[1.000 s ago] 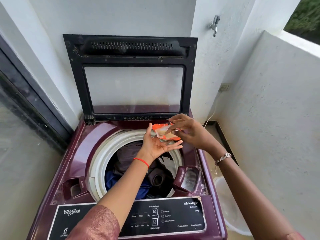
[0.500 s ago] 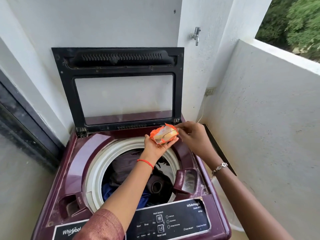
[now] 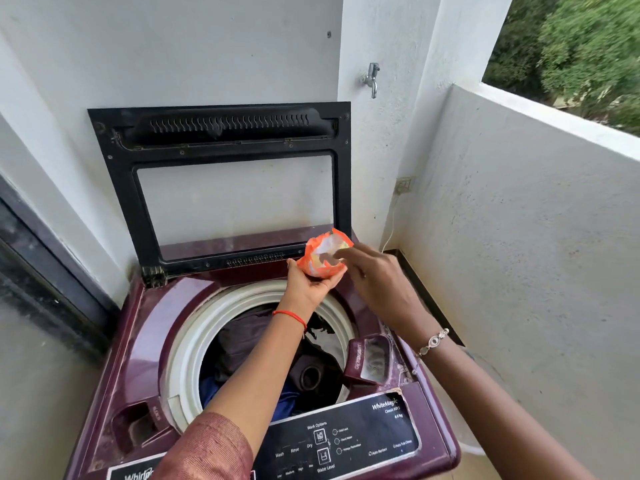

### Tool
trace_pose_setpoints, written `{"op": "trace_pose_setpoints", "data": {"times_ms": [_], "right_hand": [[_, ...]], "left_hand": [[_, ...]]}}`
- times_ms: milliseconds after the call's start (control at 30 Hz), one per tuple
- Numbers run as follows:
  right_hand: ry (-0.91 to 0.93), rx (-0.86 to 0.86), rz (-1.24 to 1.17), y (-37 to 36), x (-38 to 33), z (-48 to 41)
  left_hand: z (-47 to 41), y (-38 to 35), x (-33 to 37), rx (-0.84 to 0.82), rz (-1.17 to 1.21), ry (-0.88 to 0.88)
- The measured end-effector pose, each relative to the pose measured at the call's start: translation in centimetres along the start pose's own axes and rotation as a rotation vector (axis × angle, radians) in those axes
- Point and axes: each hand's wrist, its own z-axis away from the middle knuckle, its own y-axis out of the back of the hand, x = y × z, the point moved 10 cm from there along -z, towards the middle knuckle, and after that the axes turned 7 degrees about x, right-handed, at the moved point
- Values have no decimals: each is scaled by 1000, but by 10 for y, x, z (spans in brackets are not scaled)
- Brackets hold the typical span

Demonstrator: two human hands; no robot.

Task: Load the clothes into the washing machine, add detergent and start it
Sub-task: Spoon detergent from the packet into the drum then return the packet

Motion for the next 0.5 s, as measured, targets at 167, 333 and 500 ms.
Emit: {"op": "trace_pose_setpoints", "data": {"times_ms": [167,333,500], "right_hand": [[173,-147,212,-17,-19,14],[47,-176,193,-33,-9,19],[-429,85,-111,-11,36,22]], "left_hand": [[2,-7,5,-13,-50,-91],[-6,-7,3,-40,-79,-107],[0,-8,-5,-42,-79,-64]]}}
